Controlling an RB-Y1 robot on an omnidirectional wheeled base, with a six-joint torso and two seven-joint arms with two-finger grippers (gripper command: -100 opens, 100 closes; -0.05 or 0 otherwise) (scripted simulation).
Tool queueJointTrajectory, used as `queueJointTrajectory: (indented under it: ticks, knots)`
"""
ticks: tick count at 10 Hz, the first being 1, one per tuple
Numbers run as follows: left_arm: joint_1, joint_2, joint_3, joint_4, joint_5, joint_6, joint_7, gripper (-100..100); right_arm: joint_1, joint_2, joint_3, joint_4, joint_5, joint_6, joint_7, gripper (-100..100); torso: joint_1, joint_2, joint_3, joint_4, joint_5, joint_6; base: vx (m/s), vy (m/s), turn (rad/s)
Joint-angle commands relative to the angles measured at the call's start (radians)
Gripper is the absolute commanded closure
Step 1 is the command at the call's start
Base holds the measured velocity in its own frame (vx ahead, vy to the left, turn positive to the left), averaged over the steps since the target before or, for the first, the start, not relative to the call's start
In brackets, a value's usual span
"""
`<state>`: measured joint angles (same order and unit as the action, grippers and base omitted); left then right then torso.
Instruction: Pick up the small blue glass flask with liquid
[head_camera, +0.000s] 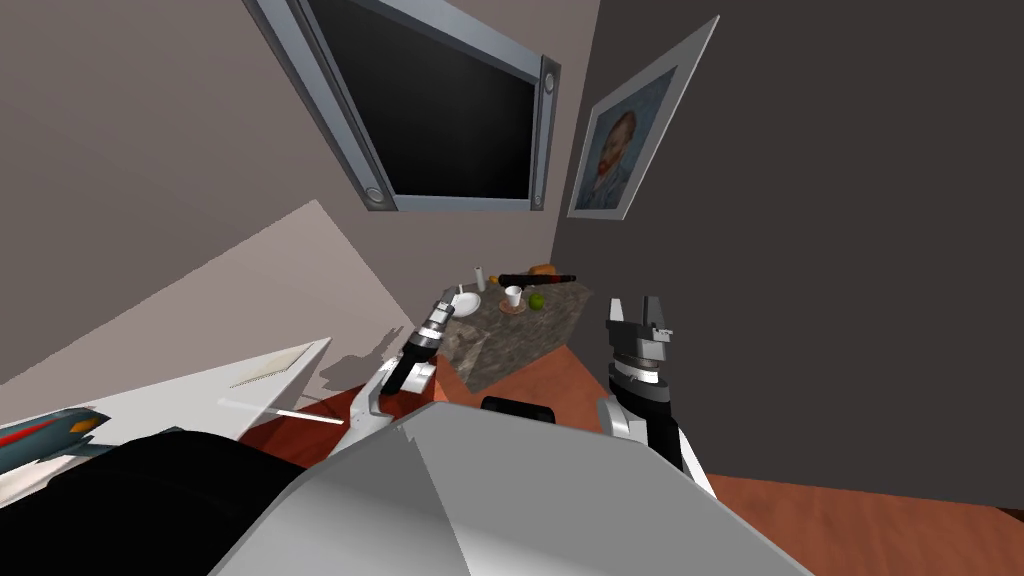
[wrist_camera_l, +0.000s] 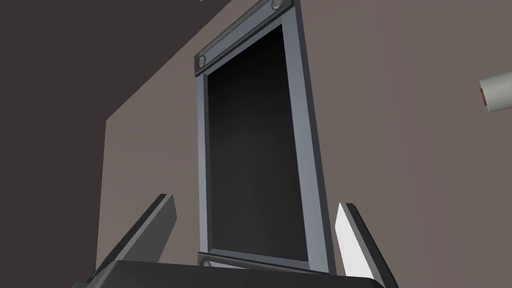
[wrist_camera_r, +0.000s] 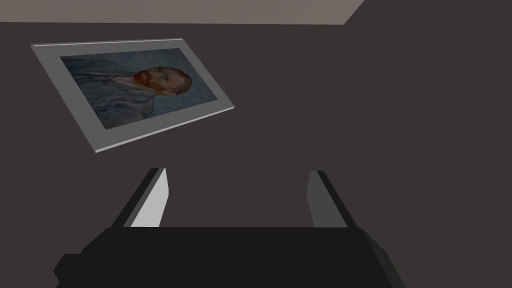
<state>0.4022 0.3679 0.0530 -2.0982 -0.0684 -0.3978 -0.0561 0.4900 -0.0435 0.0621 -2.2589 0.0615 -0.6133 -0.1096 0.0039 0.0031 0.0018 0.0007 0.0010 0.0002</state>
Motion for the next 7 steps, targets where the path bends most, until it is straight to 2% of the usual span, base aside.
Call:
queueJointTrajectory:
  ticks: [1,3,4,5,6,7]
  knots:
    - [-0.014,0.028,0.002,0.021,0.002,0.008,0.008,-100,0.000,0.000,0.000,0.000,0.000,0.000,0.000,0,0.000,0.000,0.000,0.000,0.000,0.000,-0.045,0.027,-0.075]
    - [-0.031,0.096,0.005,0.073,0.005,0.035,0.036,-100,0.000,0.000,0.000,0.000,0.000,0.000,0.000,0,-0.001,-0.001,-0.001,0.000,0.000,0.000,-0.049,0.033,-0.233]
    - [-0.031,0.119,0.005,0.073,0.005,0.035,0.036,-100,0.000,0.000,0.000,0.000,0.000,0.000,0.000,0,-0.001,-0.001,0.000,0.000,0.000,0.000,-0.042,0.041,-0.092]
    - [-0.039,0.155,0.005,0.102,0.006,0.047,0.050,-100,0.000,0.000,0.000,0.000,0.000,0.000,0.000,0,0.000,-0.001,-0.001,0.000,0.000,-0.001,-0.044,0.030,-0.111]
    - [-0.039,0.166,0.005,0.102,0.006,0.047,0.050,-100,0.000,0.000,0.000,0.000,0.000,0.000,0.000,0,-0.001,-0.001,-0.001,0.000,0.000,0.000,-0.035,0.021,-0.102]
    - [-0.045,0.207,0.004,0.133,0.005,0.058,0.063,-100,0.000,0.000,0.000,0.000,0.000,0.000,0.000,0,-0.001,-0.002,-0.001,0.000,0.000,-0.001,-0.035,0.012,-0.222]
